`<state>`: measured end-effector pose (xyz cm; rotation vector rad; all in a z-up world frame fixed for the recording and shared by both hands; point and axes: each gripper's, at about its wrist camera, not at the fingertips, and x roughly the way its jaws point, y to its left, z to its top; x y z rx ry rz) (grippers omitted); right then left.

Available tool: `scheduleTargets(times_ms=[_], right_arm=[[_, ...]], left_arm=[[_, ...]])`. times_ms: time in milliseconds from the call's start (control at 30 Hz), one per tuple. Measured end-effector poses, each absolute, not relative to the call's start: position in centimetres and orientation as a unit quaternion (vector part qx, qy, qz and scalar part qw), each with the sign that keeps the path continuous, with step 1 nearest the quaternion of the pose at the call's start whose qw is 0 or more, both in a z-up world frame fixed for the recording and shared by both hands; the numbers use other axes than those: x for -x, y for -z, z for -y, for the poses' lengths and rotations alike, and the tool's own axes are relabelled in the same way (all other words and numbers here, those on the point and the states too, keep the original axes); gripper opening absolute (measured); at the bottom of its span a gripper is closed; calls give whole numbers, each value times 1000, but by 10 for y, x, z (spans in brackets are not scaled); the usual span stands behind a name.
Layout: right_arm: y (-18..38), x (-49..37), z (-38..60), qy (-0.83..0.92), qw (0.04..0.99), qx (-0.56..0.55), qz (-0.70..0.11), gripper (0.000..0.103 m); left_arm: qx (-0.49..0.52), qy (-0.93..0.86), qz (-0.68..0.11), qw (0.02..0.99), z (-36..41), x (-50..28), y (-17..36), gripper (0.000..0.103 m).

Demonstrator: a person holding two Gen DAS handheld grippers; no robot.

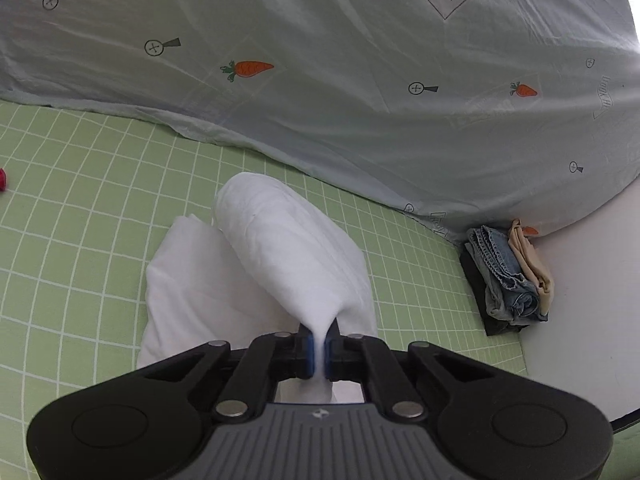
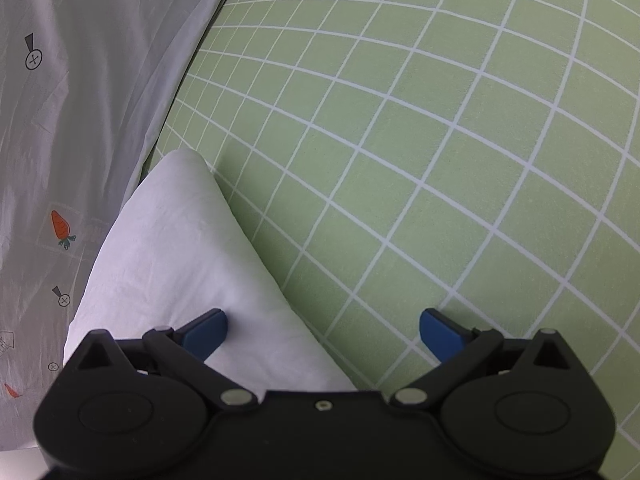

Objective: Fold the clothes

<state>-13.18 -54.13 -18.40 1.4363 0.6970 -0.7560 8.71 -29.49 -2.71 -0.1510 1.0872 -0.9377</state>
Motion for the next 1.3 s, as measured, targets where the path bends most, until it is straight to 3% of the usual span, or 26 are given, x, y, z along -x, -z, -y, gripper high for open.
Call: scheduleTargets(times_ms=[100, 133, 233, 400, 567, 767, 1300], right_arm=[[184, 126, 538, 327, 636, -623, -315, 103], [182, 123, 537, 333, 640, -612, -323, 103], [172, 113, 536, 337, 656, -581, -344, 103], [157, 96, 530, 343, 678, -536, -368, 103], [158, 83, 526, 320, 677, -550, -370, 103], [161, 64, 521, 294, 680, -555, -378, 103], [172, 45, 522, 271, 690, -541, -396, 103]], left_arm=[[28, 382, -509, 771, 294, -98, 60, 9], [15, 356, -527, 772, 292, -104, 79, 16], [-22, 334, -551, 764, 284, -116, 125, 41], [-52, 339, -553, 759, 277, -133, 134, 84], [-91, 356, -557, 745, 281, -142, 144, 98], [-105, 358, -575, 728, 289, -150, 157, 103], [-85, 391, -552, 732, 293, -146, 166, 102]])
